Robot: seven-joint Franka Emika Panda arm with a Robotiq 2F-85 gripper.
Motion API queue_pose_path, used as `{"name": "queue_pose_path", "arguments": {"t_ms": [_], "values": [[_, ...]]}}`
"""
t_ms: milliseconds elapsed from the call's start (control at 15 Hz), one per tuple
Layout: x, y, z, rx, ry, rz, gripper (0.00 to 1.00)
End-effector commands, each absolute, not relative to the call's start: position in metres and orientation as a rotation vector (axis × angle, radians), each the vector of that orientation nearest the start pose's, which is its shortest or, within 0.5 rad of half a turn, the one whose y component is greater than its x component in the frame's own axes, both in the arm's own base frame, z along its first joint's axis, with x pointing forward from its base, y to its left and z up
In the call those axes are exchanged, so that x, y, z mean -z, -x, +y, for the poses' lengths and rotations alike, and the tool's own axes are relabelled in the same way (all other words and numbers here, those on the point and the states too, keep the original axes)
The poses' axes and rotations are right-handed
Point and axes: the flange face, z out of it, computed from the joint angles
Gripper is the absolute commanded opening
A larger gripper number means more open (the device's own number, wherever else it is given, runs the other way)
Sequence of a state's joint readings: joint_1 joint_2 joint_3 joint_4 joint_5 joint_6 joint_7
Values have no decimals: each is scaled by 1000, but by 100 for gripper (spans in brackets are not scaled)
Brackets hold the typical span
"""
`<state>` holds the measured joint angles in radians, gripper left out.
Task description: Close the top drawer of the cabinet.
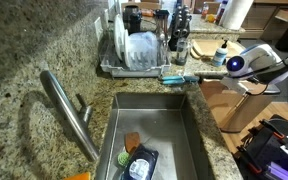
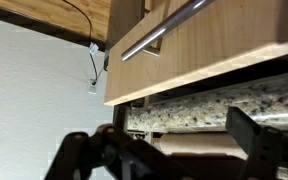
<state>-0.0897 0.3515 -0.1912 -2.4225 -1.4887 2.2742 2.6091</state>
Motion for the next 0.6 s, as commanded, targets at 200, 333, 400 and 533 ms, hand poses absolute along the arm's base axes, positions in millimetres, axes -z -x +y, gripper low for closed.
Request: {"name": "queue_pose_path", "arguments": {"t_ms": [200,333,400,533], "values": [[-149,-413,-133,-644,-1836,-1663,100],[-149,-408,-121,-567,-1936,-1682,100],[-147,-408,-118,-522,-1981,-1693,100],[-138,-415,-117,-539,-1940,-1683,100]]}}
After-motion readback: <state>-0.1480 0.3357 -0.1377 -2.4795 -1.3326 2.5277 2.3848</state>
